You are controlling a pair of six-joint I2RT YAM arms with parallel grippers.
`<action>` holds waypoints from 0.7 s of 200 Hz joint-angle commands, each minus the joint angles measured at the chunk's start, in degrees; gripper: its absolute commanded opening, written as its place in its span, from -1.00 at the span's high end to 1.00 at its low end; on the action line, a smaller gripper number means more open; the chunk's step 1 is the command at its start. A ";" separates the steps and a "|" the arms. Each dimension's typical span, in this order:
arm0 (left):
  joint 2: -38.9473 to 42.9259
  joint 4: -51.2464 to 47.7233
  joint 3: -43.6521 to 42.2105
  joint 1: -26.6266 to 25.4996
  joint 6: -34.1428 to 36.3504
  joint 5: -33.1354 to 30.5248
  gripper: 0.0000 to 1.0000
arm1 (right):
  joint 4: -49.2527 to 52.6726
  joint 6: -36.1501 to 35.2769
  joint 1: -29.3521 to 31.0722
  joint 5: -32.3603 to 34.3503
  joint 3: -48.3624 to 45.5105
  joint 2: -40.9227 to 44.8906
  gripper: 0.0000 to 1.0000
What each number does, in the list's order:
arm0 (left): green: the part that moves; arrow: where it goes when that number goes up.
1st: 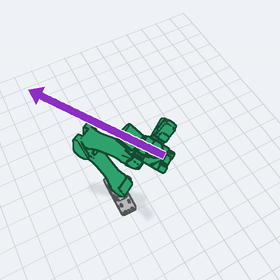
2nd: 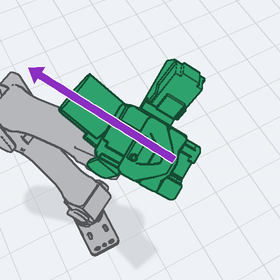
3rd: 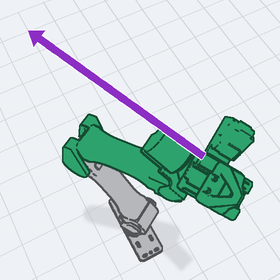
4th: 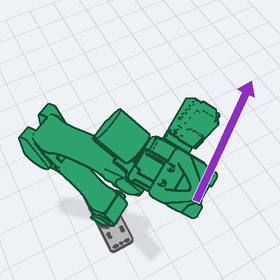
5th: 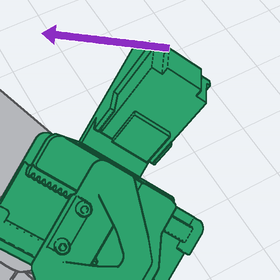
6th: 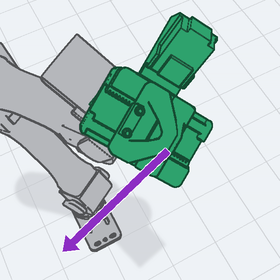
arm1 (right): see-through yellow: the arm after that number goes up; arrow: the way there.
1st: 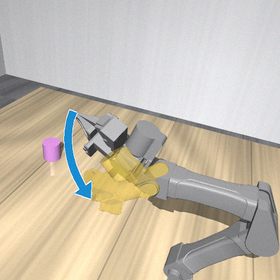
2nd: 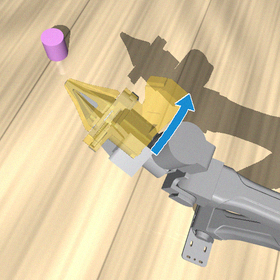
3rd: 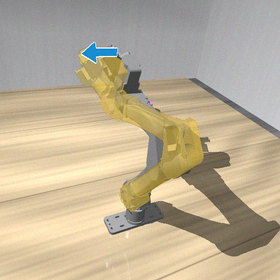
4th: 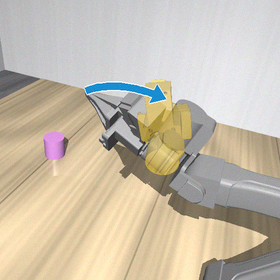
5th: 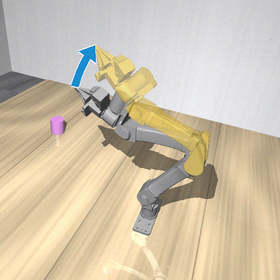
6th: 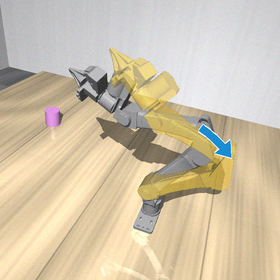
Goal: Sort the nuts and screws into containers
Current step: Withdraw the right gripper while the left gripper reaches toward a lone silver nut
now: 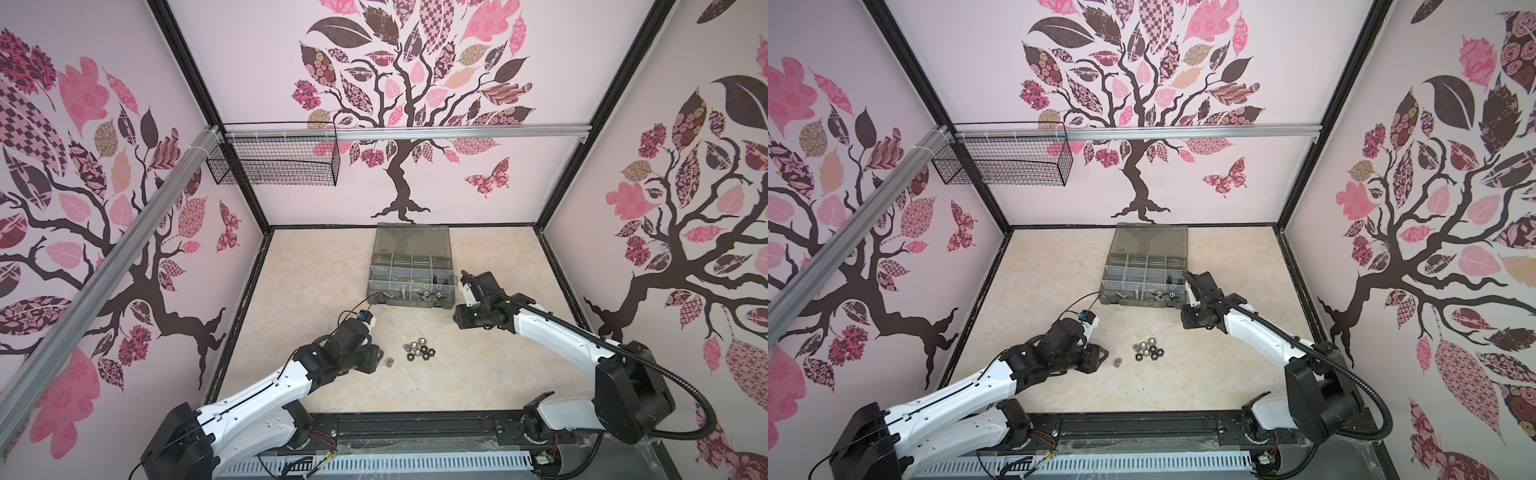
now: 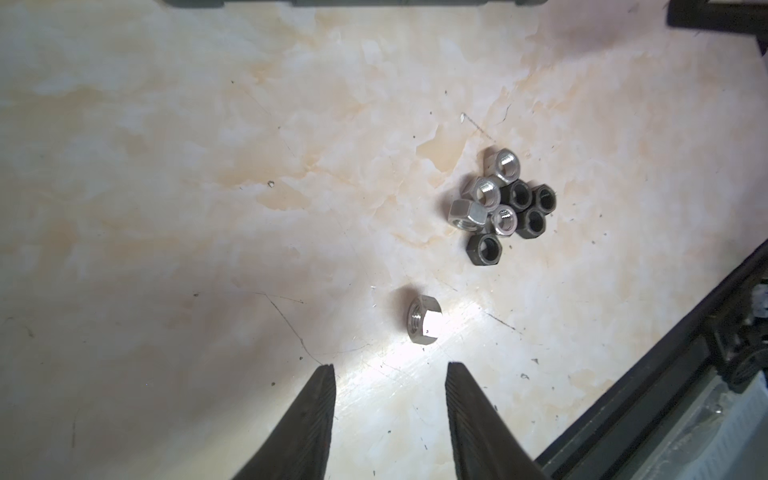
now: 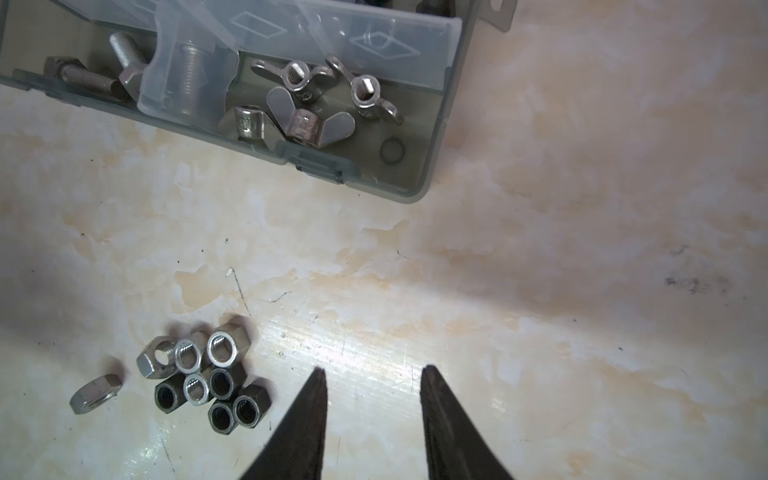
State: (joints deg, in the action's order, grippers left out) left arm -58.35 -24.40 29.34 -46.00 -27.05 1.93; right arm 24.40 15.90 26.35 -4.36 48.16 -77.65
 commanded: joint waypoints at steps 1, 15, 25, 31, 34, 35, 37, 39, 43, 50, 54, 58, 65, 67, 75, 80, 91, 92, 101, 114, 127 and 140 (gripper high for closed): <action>-3.25 2.19 2.48 -1.73 1.86 -0.24 0.07 | -0.39 1.39 0.16 -0.56 -0.26 2.44 0.19; -6.19 2.19 3.79 -3.60 2.34 -1.09 0.08 | -0.26 1.32 0.13 -0.64 -0.35 2.57 0.19; -8.22 2.25 4.63 -4.86 2.61 -1.86 0.08 | -0.23 1.19 0.19 -0.65 -0.48 2.63 0.19; -9.50 2.34 5.23 -5.36 2.70 -2.00 0.09 | -0.23 1.24 0.19 -0.65 -0.57 2.70 0.19; -10.06 2.40 5.45 -5.62 2.70 -2.16 0.09 | -0.23 1.11 0.15 -0.65 -0.61 2.68 0.19; -10.27 2.46 5.55 -5.62 2.70 -2.19 0.09 | -0.28 1.08 0.13 -0.65 -0.61 2.68 0.19; -10.71 2.50 5.68 -5.74 2.70 -2.15 0.10 | -0.31 1.09 0.13 -0.65 -0.61 2.68 0.18; -11.08 2.54 5.71 -5.80 2.70 -2.22 0.09 | -0.32 1.11 0.18 -0.63 -0.66 2.68 0.18; -11.87 2.67 6.16 -5.99 2.70 -2.20 0.10 | -0.32 1.07 0.14 -0.65 -0.70 2.68 0.18; -13.14 2.84 6.66 -6.27 2.78 -2.12 0.10 | -0.32 1.07 0.19 -0.69 -0.70 2.67 0.18; -13.74 2.99 6.91 -6.41 2.79 -2.05 0.11 | -0.32 1.10 0.16 -0.78 -0.78 2.67 0.18; -14.59 3.15 7.15 -6.47 2.94 -1.92 0.11 | -0.32 1.06 0.15 -0.82 -0.78 2.65 0.19; -15.76 3.53 7.54 -6.65 3.24 -1.50 0.13 | -0.32 1.20 0.19 -0.83 -0.79 2.67 0.19; -16.10 3.65 7.70 -6.74 3.23 -1.41 0.13 | -0.39 1.23 0.19 -0.83 -0.81 2.65 0.18; -17.37 3.96 8.12 -6.87 3.47 -1.03 0.15 | -0.41 1.23 0.19 -0.90 -0.88 2.60 0.18; -18.12 4.01 8.45 -6.99 3.64 -0.85 0.17 | -0.41 1.28 0.19 -0.91 -0.94 2.68 0.18; -19.83 4.03 9.16 -7.26 4.10 -0.88 0.20 | -0.34 1.35 0.19 -0.83 -1.03 2.83 0.18; -19.94 4.02 9.25 -7.30 4.15 -0.88 0.21 | -0.33 1.34 0.19 -0.83 -1.04 2.88 0.18; -21.23 4.02 9.69 -7.52 4.47 -0.88 0.24 | -0.31 1.33 0.17 -0.74 -1.14 3.04 0.18; -22.92 3.98 10.27 -7.79 4.46 -0.80 0.28 | -0.23 1.39 0.19 -0.47 -1.38 3.37 0.18; -24.18 4.21 10.59 -7.83 4.47 -0.87 0.34 | -0.16 1.42 0.19 -0.30 -1.56 3.60 0.18; -24.92 4.66 10.83 -7.92 4.56 -0.88 0.46 | -0.10 1.44 0.19 -0.06 -1.67 3.83 0.18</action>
State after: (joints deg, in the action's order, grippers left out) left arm -81.95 -21.23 37.85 -53.65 -23.57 0.78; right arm 23.73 16.73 26.35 -4.75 46.74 -76.53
